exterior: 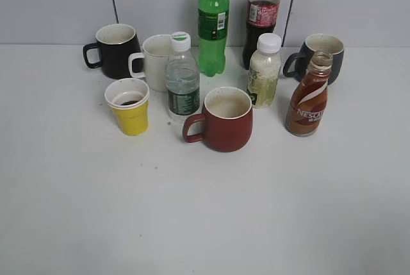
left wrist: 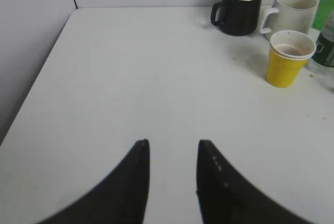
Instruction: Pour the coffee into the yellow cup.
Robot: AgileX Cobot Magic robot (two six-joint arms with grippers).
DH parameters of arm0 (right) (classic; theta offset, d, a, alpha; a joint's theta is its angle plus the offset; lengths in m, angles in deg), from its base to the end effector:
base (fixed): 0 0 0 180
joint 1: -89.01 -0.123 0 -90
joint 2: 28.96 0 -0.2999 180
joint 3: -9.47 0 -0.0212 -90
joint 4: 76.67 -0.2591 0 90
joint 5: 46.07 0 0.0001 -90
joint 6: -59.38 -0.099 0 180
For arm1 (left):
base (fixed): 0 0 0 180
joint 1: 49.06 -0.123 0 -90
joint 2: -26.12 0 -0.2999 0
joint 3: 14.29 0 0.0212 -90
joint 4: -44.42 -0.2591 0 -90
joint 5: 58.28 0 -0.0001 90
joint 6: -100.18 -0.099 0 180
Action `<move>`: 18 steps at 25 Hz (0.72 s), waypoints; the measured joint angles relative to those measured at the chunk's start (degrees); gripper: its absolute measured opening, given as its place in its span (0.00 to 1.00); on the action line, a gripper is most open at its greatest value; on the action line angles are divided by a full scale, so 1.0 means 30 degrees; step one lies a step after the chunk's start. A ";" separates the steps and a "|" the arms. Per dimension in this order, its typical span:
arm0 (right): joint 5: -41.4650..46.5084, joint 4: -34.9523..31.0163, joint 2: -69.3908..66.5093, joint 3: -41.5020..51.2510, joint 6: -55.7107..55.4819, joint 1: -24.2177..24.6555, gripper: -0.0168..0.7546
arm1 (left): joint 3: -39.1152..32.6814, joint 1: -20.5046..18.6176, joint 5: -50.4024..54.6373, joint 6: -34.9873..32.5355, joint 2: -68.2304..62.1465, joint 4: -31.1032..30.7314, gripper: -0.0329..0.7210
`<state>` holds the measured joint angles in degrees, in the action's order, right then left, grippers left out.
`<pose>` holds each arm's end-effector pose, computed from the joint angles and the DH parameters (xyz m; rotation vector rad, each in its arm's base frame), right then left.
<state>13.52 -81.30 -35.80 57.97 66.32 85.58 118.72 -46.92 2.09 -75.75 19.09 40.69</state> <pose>-0.0075 0.0065 0.2819 -0.1846 1.9953 0.0568 -0.0102 0.0060 0.2883 -0.0379 1.9945 0.0074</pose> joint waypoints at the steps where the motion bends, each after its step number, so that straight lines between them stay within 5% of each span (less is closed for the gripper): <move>1: 0.0000 0.0000 0.0000 0.0000 0.0000 0.0000 0.78 | 0.0000 0.0000 0.0000 0.0000 0.0000 0.0000 0.36; 18: 0.0000 0.0000 0.0000 0.0000 0.0000 0.0000 0.78 | 0.0000 0.0000 0.0000 0.0000 0.0000 0.0000 0.36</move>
<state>13.52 -81.30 -35.80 57.97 66.32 85.58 118.72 -46.92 2.09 -75.75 19.09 40.69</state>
